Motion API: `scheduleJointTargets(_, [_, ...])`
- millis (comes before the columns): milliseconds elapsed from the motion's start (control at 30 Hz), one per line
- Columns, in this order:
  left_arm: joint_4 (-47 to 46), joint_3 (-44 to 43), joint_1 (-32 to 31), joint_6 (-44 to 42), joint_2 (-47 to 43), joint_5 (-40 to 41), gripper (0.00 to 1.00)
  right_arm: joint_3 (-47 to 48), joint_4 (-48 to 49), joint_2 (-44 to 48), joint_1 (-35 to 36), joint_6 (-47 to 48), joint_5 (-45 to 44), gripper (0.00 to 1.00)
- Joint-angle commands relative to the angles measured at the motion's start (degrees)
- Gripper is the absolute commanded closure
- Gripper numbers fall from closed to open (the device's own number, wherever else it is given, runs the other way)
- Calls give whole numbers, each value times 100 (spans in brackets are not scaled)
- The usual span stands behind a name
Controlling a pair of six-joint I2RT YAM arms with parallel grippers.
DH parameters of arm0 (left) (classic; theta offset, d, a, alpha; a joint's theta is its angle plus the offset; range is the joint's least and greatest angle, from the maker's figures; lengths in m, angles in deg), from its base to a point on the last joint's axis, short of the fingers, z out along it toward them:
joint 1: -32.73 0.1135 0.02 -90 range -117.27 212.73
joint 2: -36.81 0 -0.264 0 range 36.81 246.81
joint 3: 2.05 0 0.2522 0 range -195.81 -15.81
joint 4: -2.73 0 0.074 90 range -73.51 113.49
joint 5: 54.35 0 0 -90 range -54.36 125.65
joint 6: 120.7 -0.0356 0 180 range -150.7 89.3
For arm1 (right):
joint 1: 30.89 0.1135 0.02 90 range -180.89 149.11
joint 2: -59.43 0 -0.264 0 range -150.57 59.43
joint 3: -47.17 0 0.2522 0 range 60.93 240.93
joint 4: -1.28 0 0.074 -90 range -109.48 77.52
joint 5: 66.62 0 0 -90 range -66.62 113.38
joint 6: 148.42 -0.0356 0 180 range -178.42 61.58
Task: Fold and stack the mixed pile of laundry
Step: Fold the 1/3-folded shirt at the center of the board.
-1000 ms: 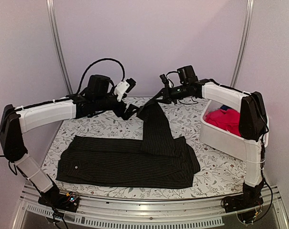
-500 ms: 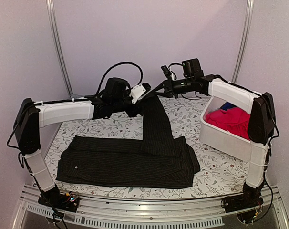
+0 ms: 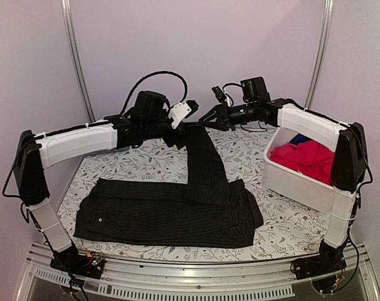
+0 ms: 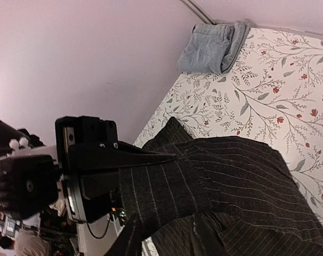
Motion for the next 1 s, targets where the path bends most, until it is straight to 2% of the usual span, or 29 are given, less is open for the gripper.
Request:
scheduleJointTargets(0, [1477, -475, -257, 429, -782, -495, 100, -334, 77, 605, -1, 230, 63, 61])
scheduleJointTargets(67, [2110, -580, -465, 572, -1013, -646, 100, -567, 88, 826, -75, 334, 123, 55])
scheduleJointTargets(367, [4357, -1201, -1907, 1577, -1420, -1138, 100, -1138, 240, 1669, -480, 953, 245, 41])
scheduleJointTargets(467, [4751, -1381, -2433, 1972, -1512, -1266, 100, -1380, 380, 1673, -483, 920, 420, 41])
scheduleJointTargets(600, [5181, -1707, -3087, 2471, -1515, -1373, 100, -2042, 790, 1599, -377, 662, 474, 47])
scheduleJointTargets(767, [5444, -1987, -3790, 2985, -1509, -1556, 100, -2280, 273, 1378, 208, 1176, 127, 52])
scheduleJointTargets(900, [5395, -1765, -3980, 3355, -1731, -1439, 100, -2447, 40, 1120, 686, 1543, -78, 55])
scheduleJointTargets(967, [5268, -1407, -3965, 3517, -1945, -1006, 100, -2563, 25, 957, 901, 1650, -186, 56])
